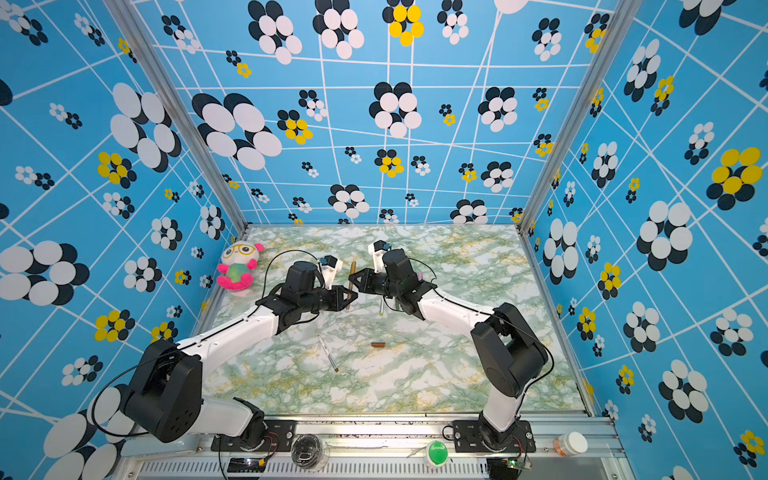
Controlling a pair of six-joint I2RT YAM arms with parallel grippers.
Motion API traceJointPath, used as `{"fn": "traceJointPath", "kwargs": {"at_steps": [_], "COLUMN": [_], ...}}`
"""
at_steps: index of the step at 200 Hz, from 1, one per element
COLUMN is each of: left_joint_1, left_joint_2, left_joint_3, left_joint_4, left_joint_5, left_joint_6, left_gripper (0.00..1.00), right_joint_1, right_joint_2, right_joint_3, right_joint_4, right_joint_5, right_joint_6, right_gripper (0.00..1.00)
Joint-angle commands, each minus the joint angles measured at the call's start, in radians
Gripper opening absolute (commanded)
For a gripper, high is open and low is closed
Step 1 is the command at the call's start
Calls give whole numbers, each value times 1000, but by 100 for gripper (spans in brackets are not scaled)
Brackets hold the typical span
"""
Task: Insert the pens into the pen caps
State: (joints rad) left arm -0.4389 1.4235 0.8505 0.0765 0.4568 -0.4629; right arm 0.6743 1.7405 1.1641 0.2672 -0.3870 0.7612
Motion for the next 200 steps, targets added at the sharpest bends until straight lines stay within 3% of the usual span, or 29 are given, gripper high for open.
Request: {"fn": "traceJointPath", "kwargs": {"at_steps": [1,31,68,97,140,200], "left_joint_1": [31,1,-30,-47,-65,-95], "left_joint_2": [-52,-64,-69,-66,-62,-43], "left_joint_3": [15,-4,-23,-24,-21,13], "left_joint_4": [305,234,147,97,92,86], "left_joint_5": [-153,-186,-224,-249,-239,-188], "left_joint_6": [-29,-41,-77,-96,-109,-110], "left_gripper": [0,0,0,0,0,0], "right_joint_1": [21,-25,-52,-64,-65,-48], "right_joint_2": [-33,-61,-96,-135,-147,-93], "right_joint_3": [10,85,178,183,143,138], "right_joint_4": [-245,-246,-305,-330,-362,-330], "right_joint_5": [-201,-154,-117,-78,-36,-72], "right_joint_6": [-24,-14,-41,-55,-80,-76], "right_gripper": [0,0,29,38,42,44]}}
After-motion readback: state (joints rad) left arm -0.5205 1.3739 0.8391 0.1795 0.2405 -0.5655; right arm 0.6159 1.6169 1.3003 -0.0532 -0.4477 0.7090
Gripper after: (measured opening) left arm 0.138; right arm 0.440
